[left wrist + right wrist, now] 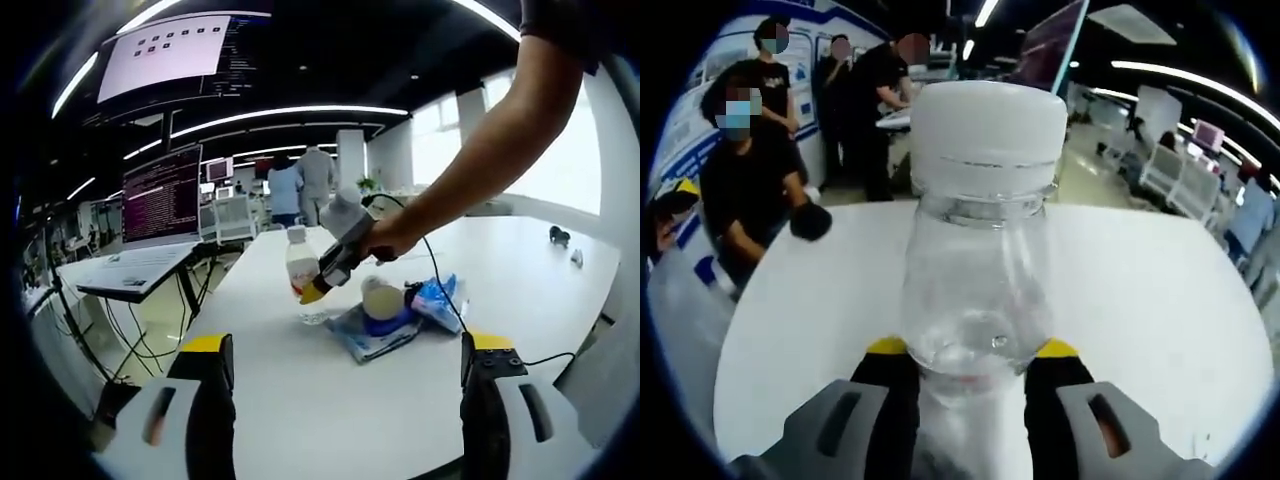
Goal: Arrange the tabletop items into an orderly group along one side of the table until the central work area is clear of visible clutter.
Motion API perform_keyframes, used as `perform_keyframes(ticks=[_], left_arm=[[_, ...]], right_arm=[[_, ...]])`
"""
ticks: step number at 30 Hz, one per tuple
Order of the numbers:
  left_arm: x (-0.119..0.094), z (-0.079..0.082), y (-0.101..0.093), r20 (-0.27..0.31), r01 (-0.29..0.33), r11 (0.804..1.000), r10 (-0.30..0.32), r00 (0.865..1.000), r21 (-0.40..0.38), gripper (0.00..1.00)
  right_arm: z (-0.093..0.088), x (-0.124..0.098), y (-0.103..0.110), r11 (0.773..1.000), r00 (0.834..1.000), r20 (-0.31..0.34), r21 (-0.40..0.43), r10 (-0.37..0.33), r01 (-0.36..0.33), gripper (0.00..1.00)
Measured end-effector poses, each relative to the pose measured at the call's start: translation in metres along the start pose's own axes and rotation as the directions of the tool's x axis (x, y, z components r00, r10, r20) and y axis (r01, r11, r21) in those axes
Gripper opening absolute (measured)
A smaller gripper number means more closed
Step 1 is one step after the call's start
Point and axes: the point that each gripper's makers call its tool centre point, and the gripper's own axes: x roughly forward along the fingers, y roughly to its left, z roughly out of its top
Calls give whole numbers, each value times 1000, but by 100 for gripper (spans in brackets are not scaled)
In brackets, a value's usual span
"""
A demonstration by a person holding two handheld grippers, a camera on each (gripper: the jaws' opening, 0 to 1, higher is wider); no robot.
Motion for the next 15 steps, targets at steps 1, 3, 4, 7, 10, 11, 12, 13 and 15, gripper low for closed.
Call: perform_keyframes(ticks=[1,3,4,7,10,11,12,13,15], left_arm=[[0,0,-1,-2,2,1000,-2,1000,1,95],[0,-1,-1,-3,1,1000,-1,1000,6,95],[0,-1,-1,-4,2,1000,-2,1000,5,95],[0,-1,0,-5,0,1000,0,1000,3,95],[1,-1,0,-5,-3,1000,3,1000,5,94],[0,-1,0,-2,-6,1000,6,1000,5,95],[0,0,1,2,-8,1000,8,1000,5,95],[1,0,1,2,-7,1000,7,1000,5,95],[1,-1,1,-3,-7,1000,7,1000,5,94]], right_arm=[[1,1,-5,1000,1000,4,4,-3,3,36],[5,1,-7,1000,1000,14,11,-7,7,36],[6,1,-8,1000,1000,17,13,-7,7,36],[11,2,-10,1000,1000,19,14,-9,9,36],[14,2,-13,1000,1000,17,18,-11,11,36],[15,2,-12,1000,1000,14,10,-10,10,36],[16,3,-11,1000,1000,12,5,-12,12,36],[17,3,-14,1000,1000,13,6,-15,15,36],[18,5,-18,1000,1000,14,10,-18,18,36]])
